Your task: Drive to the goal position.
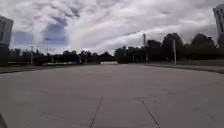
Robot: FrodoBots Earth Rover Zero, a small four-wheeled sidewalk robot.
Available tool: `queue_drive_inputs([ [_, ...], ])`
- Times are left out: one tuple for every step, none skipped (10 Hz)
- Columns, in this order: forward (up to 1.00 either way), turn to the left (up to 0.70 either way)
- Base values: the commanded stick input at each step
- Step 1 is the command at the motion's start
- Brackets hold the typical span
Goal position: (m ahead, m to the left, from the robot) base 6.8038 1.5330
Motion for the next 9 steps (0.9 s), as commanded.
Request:
queue_drive_inputs([
  [0.7,0.01],
  [0.7,0.01],
  [0.7,0.01],
  [0.7,0.01],
  [0.7,0.01],
  [0.7,0.01],
  [0.7,0.01],
  [0.7,0.01],
  [0.7,0.01],
])
